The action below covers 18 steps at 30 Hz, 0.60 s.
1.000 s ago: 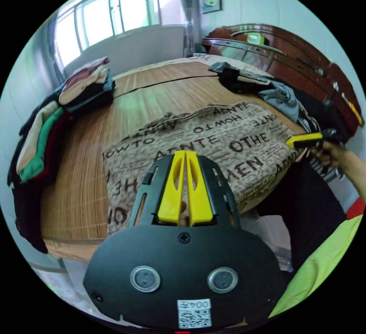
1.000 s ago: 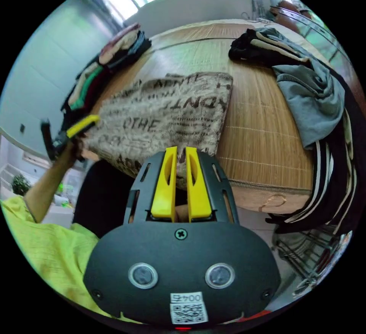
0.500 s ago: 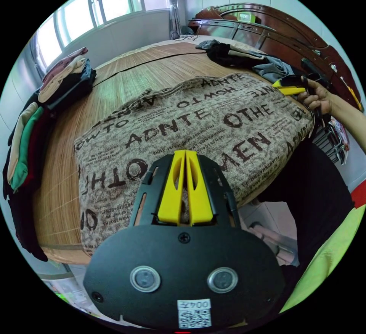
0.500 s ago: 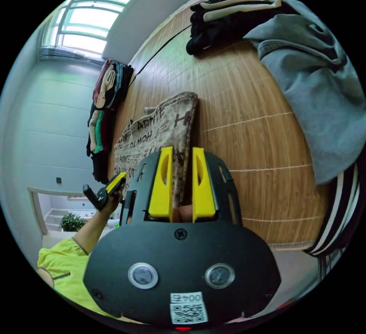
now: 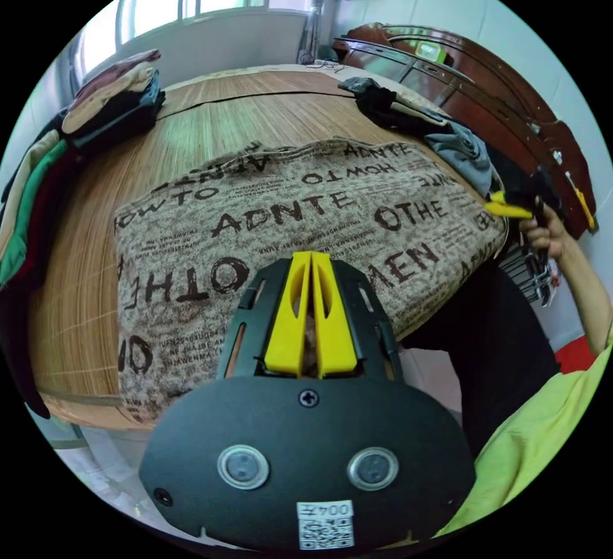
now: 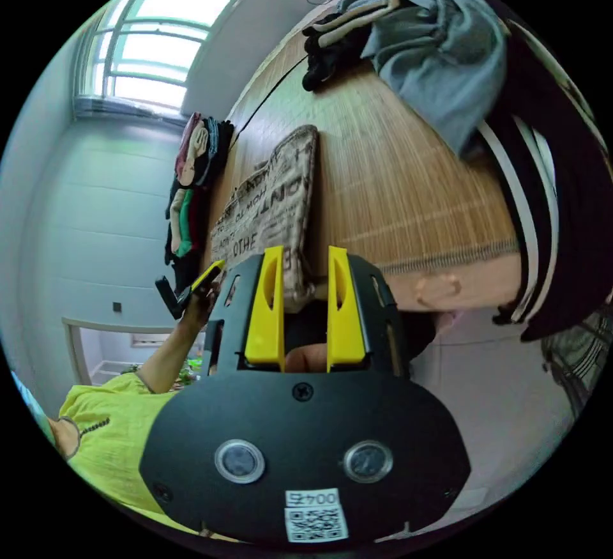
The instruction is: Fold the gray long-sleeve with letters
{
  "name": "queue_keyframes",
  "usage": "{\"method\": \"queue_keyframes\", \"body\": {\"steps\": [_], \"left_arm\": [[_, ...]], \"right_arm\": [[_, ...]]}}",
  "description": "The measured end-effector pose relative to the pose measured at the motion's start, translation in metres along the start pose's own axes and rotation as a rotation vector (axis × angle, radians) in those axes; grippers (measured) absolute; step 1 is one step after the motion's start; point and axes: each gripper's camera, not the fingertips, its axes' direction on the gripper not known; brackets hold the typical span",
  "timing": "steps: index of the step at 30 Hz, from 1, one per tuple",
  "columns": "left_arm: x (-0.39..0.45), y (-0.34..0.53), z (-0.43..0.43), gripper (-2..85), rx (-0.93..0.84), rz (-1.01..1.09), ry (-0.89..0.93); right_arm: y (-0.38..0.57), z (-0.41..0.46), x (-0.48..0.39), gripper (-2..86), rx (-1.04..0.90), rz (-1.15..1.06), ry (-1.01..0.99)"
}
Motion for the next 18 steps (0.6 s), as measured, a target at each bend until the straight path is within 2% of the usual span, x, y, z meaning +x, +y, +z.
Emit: {"method": "queue_keyframes", "body": {"steps": [4,9,14,18], "left_arm": [[0.05,0.011,-0.015,1.0,0.125,0.099,-0.003],[0.134,0.02,0.009,4.0,0.109,0.341,-0.068],[0.198,0.038,0.03,9.2,0.071,0.563,-0.174],[0.232,0.049,0.042,12.2,0.064,0.676,-0.283]], "right_arm": [[0.042,0.0,0.029,13.8,0.017,0.105,-0.14],[0.037,0.025,0.037,16.1,-0.011,0.177,-0.164],[0.019,0.035,0.037,10.9,-0.075,0.197,-0.046],[0.014,0.029,0.039,6.4,-0.078,0.209,-0.11]]}}
